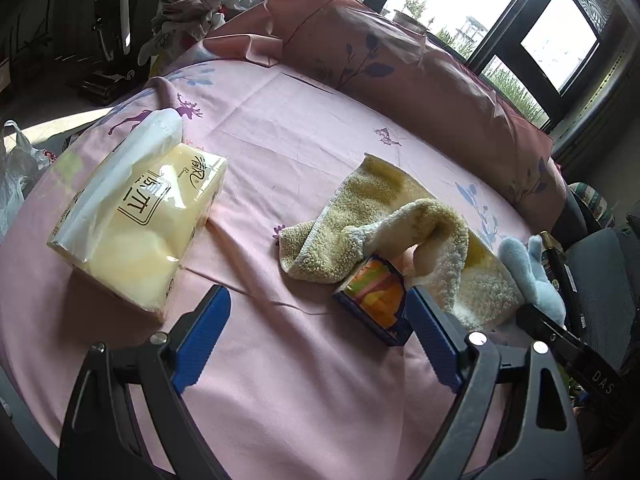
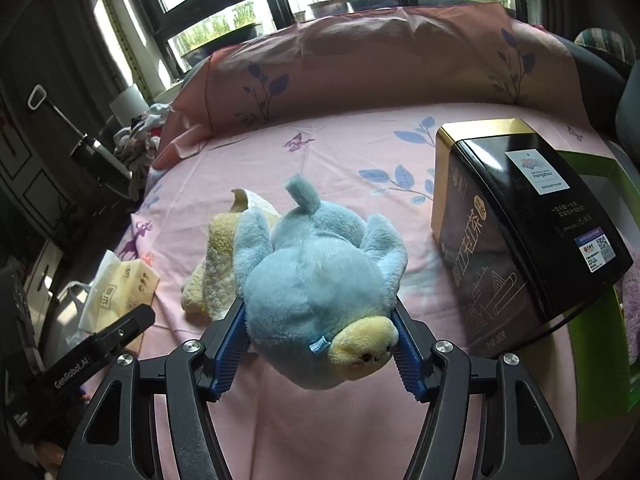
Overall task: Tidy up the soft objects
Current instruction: 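Close the right gripper on the blue plush bird and lift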
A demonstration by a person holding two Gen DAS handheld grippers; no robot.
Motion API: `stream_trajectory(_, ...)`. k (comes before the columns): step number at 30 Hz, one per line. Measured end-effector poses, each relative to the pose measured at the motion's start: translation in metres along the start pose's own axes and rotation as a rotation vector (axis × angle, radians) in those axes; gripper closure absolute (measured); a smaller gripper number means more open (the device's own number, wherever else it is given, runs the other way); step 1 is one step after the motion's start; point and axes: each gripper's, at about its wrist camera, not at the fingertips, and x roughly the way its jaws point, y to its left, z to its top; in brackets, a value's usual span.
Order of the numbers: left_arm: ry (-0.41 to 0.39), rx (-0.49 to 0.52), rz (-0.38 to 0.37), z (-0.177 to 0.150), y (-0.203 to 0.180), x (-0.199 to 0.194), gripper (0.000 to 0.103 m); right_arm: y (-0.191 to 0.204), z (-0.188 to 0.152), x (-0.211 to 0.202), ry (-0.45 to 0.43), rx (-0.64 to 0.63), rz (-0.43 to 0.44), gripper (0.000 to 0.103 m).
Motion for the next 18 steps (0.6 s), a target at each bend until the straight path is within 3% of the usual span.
stream_trajectory(4,0.013,0.014,-0.005,-0.002,-0.004,0.002,0.014,0.011,-0.024,0.013,0.054,-0.101,-0.104,0.036)
stream_trajectory(7,0.024,0.034,-0.009,-0.005,-0.008,0.003,0.014,0.017,-0.04,0.014,0.092,-0.163,-0.123,0.036)
stream_trajectory(12,0.052,0.062,-0.051,-0.009,-0.016,0.005,0.014,0.017,-0.052,0.001,0.124,-0.205,-0.104,0.032)
stream_trajectory(18,0.075,0.113,-0.143,-0.016,-0.033,0.001,0.014,0.002,-0.048,-0.028,0.082,-0.149,0.014,0.031)
